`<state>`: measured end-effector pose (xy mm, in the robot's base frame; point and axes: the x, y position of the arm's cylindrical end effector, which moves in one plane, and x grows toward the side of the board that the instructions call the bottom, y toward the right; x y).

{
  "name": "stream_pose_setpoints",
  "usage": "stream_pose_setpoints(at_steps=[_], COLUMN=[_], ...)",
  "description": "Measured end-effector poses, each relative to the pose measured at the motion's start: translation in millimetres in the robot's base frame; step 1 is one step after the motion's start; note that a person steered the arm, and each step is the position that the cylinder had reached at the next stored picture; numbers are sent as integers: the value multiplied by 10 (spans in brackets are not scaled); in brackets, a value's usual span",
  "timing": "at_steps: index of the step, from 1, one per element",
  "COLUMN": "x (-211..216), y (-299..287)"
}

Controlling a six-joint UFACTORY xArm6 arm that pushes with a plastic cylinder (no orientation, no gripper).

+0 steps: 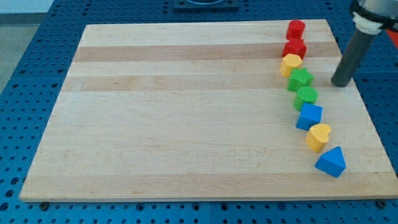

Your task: Move the green star towards the left

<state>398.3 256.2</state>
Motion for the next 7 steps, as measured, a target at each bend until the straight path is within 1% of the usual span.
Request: stream_pose_setpoints(at_steps=[4, 6, 7], x=[23, 311, 321], y=[-1093, -1537, -1868])
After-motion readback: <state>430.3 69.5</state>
